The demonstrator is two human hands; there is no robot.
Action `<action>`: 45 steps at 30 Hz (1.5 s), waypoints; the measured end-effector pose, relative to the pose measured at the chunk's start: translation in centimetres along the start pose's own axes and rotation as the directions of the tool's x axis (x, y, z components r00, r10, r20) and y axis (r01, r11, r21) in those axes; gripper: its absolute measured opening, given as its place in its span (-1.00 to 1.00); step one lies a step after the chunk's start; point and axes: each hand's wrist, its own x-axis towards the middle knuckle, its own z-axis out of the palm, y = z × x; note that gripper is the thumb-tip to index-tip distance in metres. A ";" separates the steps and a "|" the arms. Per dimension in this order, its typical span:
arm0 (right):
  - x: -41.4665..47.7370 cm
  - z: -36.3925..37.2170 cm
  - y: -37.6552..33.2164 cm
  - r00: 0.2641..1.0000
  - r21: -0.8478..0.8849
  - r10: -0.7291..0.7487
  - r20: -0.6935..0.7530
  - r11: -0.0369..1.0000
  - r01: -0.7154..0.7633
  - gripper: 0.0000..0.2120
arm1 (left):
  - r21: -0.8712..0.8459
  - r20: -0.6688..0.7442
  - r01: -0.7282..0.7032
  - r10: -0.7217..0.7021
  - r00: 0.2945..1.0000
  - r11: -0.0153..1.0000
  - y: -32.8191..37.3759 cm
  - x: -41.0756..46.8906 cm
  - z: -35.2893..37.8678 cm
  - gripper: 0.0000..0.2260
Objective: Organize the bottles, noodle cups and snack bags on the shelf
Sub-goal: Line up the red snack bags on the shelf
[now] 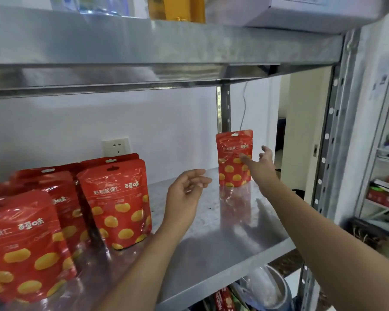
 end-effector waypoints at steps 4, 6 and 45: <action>2.2 0.2 -0.3 0.998 0.019 0.042 0.050 0.999 -0.043 -0.08 | -0.020 -0.012 0.013 -0.013 1.000 1.000 -0.4 0.2 -0.1 -0.73; 3.2 0.2 -0.4 0.993 0.034 0.053 0.103 0.998 -0.057 -0.10 | -0.021 -0.016 0.010 -0.010 1.000 1.000 -0.4 0.3 -0.3 -0.74; -43.9 6.5 -5.0 0.912 0.414 0.164 0.376 0.851 -0.323 -0.81 | -0.235 0.096 0.382 -0.370 0.924 0.894 10.2 -23.8 -19.8 -0.79</action>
